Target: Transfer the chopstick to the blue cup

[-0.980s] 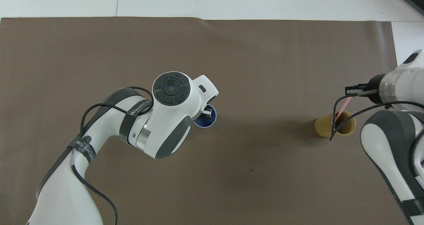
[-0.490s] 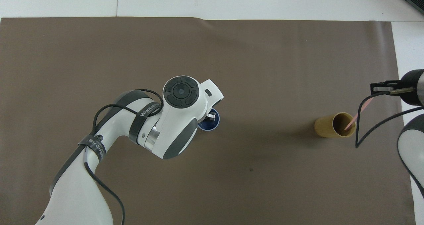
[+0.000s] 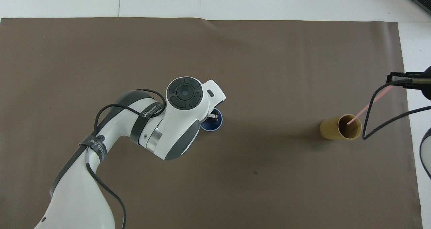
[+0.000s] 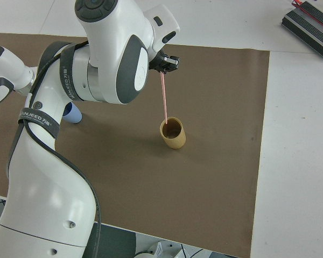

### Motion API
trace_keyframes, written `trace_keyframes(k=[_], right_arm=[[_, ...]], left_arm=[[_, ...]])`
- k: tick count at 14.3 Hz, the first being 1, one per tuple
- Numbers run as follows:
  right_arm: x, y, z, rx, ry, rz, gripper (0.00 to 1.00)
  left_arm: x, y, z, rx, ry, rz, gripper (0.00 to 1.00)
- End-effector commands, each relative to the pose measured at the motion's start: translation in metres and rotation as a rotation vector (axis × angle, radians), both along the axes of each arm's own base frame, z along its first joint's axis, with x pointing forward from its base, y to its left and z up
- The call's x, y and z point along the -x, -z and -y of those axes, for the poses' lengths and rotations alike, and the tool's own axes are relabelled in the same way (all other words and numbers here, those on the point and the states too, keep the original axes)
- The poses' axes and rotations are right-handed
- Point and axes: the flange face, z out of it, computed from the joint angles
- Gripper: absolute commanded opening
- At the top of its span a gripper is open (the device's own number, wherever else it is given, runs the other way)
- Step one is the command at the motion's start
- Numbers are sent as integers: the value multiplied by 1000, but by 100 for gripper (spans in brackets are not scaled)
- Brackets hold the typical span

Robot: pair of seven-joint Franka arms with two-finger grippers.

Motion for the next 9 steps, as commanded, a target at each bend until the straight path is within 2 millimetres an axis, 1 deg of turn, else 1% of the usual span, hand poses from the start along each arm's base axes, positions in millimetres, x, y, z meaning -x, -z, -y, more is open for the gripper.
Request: trace_keyframes(k=[1,2,3,4,5,6,8,9], right_arm=[[2,-5,-5,-43,103,-32,0],[3,-7,-8,-70,183,-39,0],[4,-7,-16,-100,267,-40,0],[4,-6,-31,-128,324,-39,0],[5,-7,-44,-151,381,-36,0],[7,-8,-57,-179,446,-34,0],[10,-6,-94,-234,581,-35,0],[12,-5,-118,-262,641,-37,0]], left_arm=[[-24,-32,-39,-3,-65,42,100],[-29,-46,-53,1,-86,53,100],[-37,-57,-72,2,-114,58,100],[-45,-68,-99,-2,-146,54,100],[-48,-78,-114,-2,-143,52,100],[-52,-87,-135,-2,-133,50,100],[-59,-106,-177,-7,-103,39,100],[-60,-115,-197,-3,-86,33,100]])
